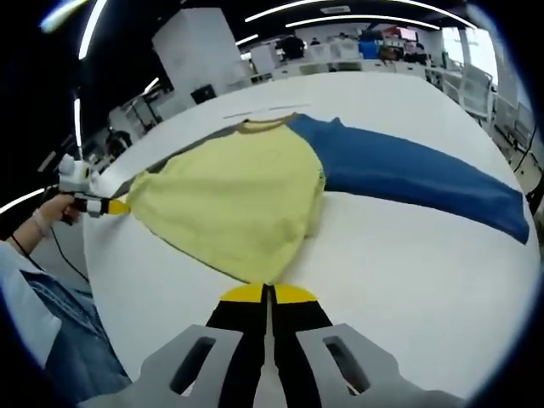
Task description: Fold the garment on the visible template until the final outline fits inside the template.
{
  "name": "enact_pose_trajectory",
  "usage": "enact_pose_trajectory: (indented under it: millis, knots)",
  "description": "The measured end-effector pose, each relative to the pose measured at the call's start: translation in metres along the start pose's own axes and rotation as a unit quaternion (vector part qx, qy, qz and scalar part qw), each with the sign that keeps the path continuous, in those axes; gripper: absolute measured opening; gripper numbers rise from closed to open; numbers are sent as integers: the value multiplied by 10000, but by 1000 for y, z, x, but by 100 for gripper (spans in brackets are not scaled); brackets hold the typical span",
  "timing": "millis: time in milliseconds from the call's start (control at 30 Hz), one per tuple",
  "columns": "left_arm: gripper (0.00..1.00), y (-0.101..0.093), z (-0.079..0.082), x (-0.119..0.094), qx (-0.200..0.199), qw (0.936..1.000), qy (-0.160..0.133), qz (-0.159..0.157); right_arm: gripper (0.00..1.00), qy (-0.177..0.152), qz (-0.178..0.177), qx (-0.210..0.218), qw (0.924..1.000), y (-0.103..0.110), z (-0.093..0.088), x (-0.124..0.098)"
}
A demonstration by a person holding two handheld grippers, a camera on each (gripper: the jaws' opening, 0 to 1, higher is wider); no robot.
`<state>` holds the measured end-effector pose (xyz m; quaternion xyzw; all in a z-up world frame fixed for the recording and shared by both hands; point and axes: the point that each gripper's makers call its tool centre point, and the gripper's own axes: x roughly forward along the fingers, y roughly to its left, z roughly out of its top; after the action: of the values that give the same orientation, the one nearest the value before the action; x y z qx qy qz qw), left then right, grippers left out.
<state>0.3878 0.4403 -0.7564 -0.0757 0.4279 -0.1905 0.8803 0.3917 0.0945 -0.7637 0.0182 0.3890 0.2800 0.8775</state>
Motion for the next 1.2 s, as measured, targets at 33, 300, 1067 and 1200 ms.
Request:
enact_pose_trajectory:
  millis: [33, 300, 1067, 1200]
  knots:
    - [0, -1, 0, -1, -6, 10000, -6, 4, 2, 13, 10, -20, 10000, 0, 1, 0]
    - [0, -8, 4, -12, 136, 9999, 45, 53, 2, 59, 71, -176, 9998, 4, 6, -7]
    - [0, -31, 14, -46, 345, 9993, 120, -43, 2, 14, 215, -849, 9962, 27, 39, -57]
    - [0, -39, 17, -52, 350, 9993, 70, -121, 2, 65, 170, -957, 9952, 28, 41, -63]
